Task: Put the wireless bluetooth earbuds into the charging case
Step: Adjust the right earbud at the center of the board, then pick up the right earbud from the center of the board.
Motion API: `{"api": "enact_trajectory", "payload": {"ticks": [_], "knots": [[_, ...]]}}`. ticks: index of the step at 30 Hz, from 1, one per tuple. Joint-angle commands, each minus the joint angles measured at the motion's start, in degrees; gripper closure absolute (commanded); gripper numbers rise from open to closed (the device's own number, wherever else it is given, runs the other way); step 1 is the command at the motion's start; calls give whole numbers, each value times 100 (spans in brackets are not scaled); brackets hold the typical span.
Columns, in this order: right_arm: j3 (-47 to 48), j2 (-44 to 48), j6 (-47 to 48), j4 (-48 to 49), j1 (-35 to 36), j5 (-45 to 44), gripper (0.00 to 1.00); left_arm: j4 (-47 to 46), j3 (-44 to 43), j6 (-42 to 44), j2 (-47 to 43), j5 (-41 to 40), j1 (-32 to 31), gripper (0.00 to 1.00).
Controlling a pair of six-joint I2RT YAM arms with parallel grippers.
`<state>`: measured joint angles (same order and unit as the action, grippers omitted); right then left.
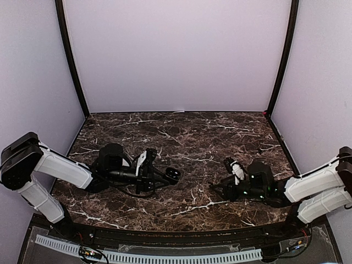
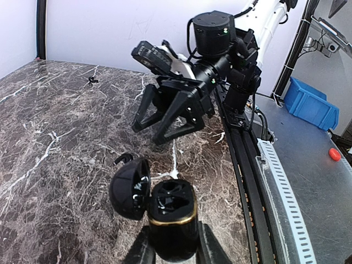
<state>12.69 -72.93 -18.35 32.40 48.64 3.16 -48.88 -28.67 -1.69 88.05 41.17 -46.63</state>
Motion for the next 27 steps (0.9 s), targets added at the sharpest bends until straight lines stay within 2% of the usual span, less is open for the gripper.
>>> {"api": "enact_trajectory", "payload": {"ticks": [1, 7, 11, 27], "knots": [[-157, 22, -14, -109, 249, -1088, 41, -7, -21, 21, -145, 108, -21, 89], [198, -643, 187, -175, 444, -1376, 42, -19, -19, 8, -135, 114, -21, 89], [391, -973, 269, -164, 521, -1461, 47, 6, -22, 15, -139, 99, -21, 89], [799, -1564, 566, -240, 738, -1596, 53, 25, -31, 33, -148, 93, -21, 89]]}}
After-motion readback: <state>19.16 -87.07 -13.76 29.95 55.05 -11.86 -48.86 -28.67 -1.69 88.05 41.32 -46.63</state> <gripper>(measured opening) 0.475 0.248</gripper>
